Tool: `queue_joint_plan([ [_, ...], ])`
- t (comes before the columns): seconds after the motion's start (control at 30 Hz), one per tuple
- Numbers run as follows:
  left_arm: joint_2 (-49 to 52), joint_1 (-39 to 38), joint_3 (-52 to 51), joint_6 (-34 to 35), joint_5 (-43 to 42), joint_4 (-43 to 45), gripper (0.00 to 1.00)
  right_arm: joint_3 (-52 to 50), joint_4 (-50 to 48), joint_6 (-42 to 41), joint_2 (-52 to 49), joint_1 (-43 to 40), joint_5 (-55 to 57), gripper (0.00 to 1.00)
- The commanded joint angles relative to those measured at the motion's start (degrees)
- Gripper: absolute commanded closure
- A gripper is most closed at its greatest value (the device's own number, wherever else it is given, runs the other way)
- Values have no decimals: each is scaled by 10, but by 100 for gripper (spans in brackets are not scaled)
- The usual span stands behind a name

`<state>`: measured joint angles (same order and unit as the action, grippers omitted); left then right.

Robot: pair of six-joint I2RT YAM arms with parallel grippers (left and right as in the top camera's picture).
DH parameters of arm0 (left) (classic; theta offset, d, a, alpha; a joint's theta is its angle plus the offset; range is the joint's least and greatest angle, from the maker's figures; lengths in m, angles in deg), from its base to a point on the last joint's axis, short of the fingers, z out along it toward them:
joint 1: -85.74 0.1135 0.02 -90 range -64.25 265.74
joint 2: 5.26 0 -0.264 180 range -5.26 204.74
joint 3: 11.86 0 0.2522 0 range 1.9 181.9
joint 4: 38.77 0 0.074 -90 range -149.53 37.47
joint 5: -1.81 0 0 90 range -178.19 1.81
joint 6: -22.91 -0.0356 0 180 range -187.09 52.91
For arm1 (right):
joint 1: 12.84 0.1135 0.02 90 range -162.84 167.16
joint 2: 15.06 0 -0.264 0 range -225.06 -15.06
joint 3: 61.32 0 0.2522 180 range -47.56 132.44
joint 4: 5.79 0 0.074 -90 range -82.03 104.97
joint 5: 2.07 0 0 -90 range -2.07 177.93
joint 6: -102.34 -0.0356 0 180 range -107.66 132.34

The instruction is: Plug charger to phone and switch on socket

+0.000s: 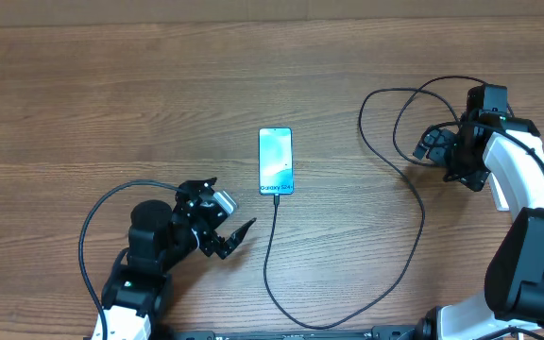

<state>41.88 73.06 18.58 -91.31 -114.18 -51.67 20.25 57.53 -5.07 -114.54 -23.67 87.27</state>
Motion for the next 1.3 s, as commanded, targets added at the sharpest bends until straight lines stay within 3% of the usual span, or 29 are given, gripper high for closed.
queue_joint_plan([
  [0.0, -12, -1, -10, -16, -10, 5, 0, -3, -2, -3, 20, 2, -1, 0],
  [0.9, -41, -1, -66, -15, -10, 62, 0, -3, -2, -3, 20, 2, -1, 0],
  [1.27, -125, -1, -138, -15, -10, 115, 0, -3, -2, -3, 20, 2, -1, 0],
])
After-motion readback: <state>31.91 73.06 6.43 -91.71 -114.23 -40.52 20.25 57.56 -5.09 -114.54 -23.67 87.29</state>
